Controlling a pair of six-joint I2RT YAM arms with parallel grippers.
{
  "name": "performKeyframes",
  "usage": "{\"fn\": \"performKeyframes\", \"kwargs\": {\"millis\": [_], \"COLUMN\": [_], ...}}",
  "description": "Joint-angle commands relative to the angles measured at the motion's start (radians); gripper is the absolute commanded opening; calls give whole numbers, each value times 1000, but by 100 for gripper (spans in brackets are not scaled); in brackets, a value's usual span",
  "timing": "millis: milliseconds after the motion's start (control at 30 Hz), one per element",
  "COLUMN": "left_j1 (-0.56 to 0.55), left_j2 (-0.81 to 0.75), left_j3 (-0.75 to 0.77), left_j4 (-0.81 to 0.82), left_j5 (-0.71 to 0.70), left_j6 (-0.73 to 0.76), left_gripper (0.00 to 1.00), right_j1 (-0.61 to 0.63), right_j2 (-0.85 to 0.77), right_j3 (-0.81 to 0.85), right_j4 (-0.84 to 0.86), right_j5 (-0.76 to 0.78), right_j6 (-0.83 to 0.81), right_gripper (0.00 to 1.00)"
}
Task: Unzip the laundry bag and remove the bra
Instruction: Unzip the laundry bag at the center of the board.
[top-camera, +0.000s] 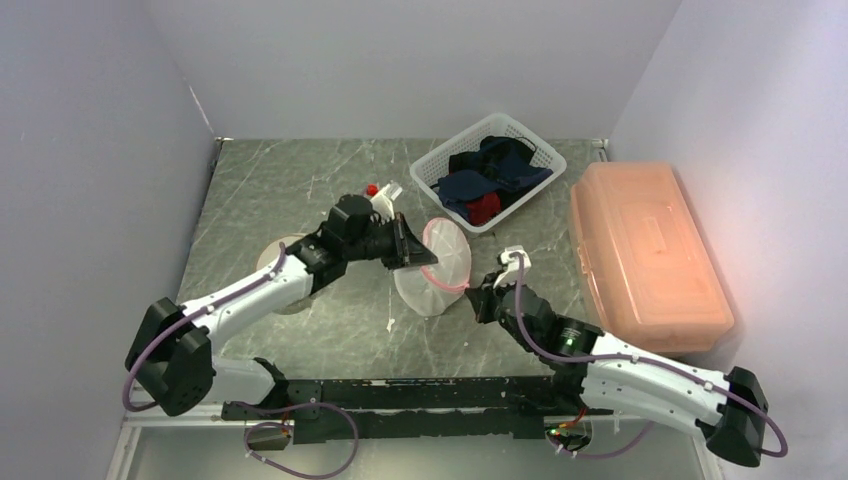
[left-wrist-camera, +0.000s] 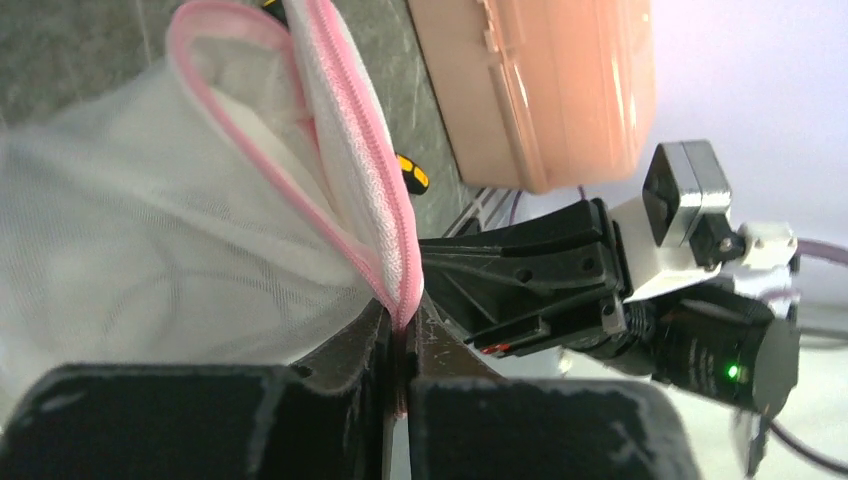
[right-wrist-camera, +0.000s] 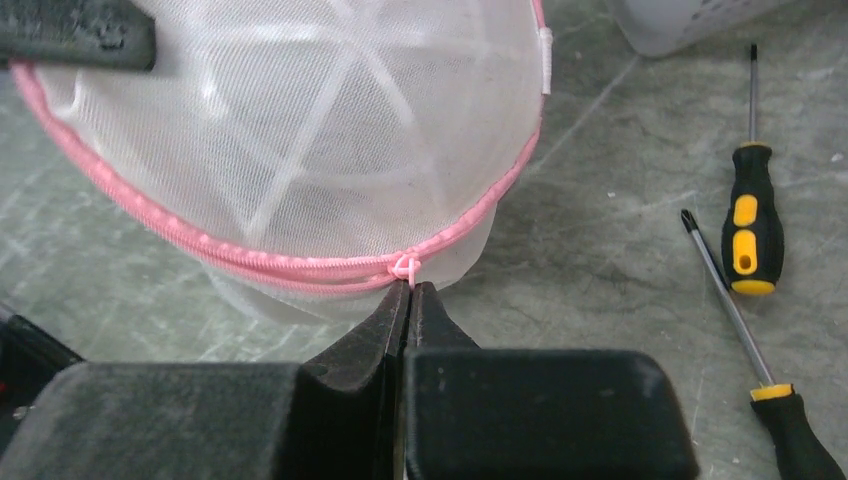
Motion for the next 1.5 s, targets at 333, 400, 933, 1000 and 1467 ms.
{"fn": "performKeyframes", "kwargs": {"millis": [333,400,933,1000,1467], "left_j1": [94,107,116,105,-257], "left_j2": [92,108,-512,-572,-335], "left_j3": [129,84,-113,-148,-209], "left_j4": [-145,-82,-579,-607,-312], "left_j5": [88,86,-494,-473,-626], "left_j6": [441,426,-109,-225,-545], "left_gripper": [19,23,94,94,94], "right_j1": [156,182,196,194,175], "right_j2": [46,96,273,294,412], "right_j3": [-8,0,73,92,166], "right_j4": [153,191,218,214,241], "right_j5": [41,62,96,93,-5], "right_j6": [21,30,55,54,34], "right_gripper": [0,0,0,0,0]}}
